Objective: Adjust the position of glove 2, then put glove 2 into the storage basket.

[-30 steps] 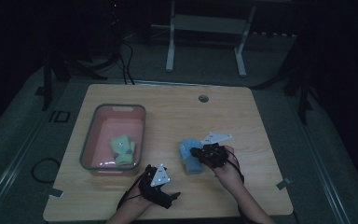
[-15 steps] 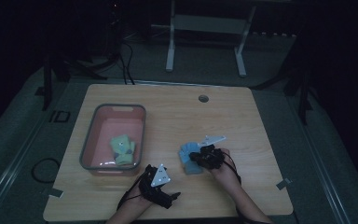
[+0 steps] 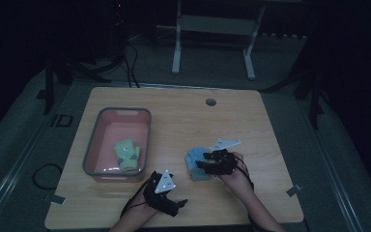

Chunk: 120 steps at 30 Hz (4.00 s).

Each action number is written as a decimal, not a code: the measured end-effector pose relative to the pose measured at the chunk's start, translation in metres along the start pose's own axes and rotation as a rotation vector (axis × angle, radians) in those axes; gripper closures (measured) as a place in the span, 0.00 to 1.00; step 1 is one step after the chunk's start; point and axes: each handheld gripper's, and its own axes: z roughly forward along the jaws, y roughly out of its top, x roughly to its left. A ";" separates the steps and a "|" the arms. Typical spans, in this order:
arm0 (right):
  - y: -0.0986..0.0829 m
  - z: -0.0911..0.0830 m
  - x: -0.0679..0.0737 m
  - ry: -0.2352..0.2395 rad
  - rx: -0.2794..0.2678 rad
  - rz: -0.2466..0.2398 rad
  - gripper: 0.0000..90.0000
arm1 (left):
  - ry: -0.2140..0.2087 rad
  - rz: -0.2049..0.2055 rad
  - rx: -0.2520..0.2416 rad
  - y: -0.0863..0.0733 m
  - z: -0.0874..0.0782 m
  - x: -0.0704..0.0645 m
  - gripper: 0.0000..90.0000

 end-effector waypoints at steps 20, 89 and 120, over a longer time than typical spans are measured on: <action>-0.012 -0.038 -0.033 0.017 -0.049 0.023 0.18 | -0.031 0.046 0.040 0.027 0.007 -0.007 0.03; 0.005 0.037 -0.041 0.088 0.121 0.066 0.85 | -0.025 0.324 0.159 0.075 0.068 0.011 0.84; 0.058 0.000 -0.023 0.149 -0.010 0.044 0.87 | 0.001 0.356 0.173 0.115 0.011 0.021 0.85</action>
